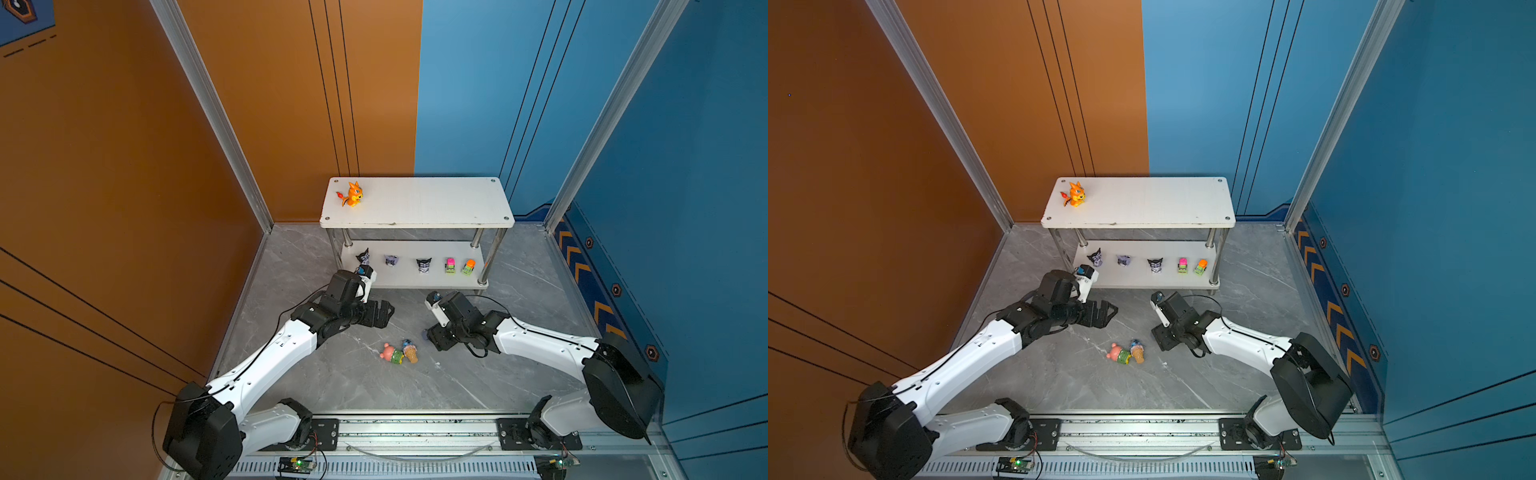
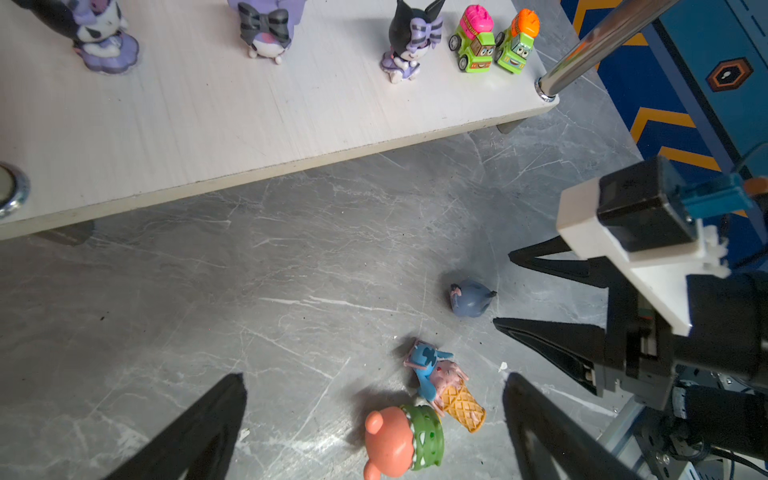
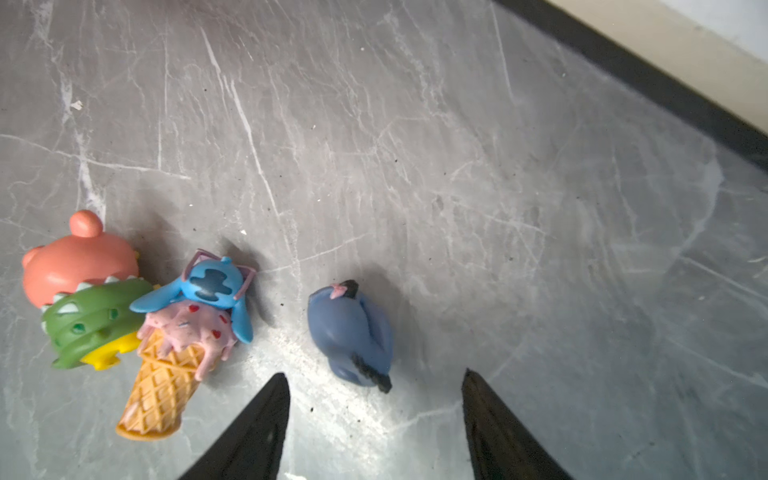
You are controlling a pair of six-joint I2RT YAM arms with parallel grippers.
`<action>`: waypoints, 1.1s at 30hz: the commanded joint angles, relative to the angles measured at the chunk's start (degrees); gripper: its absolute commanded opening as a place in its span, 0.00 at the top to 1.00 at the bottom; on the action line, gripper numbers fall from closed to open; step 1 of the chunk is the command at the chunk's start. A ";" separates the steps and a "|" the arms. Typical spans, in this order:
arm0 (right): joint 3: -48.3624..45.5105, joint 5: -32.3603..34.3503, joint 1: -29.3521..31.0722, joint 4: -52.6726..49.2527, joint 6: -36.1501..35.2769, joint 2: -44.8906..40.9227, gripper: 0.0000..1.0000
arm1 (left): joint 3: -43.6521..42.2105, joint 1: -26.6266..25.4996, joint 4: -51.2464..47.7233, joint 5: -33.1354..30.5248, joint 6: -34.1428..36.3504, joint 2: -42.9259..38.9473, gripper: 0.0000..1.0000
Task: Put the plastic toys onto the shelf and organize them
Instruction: 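Lower the right gripper and close it on the blue Eeyore figure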
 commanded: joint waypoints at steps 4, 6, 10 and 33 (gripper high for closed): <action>-2.66 -9.32 -3.50 4.58 -5.58 0.44 0.34 | -0.53 0.78 1.63 0.80 -0.22 0.72 0.02; -2.84 -10.83 -3.52 5.49 -6.48 1.56 0.35 | -0.45 0.95 1.68 0.81 -0.08 0.59 0.02; -2.83 -10.69 -3.88 7.08 -6.97 4.17 0.38 | -0.59 1.24 2.05 1.06 -0.13 0.75 0.02; 0.58 -9.25 -3.22 6.49 -6.69 8.46 0.71 | -0.94 2.18 2.40 1.95 -0.04 0.86 0.02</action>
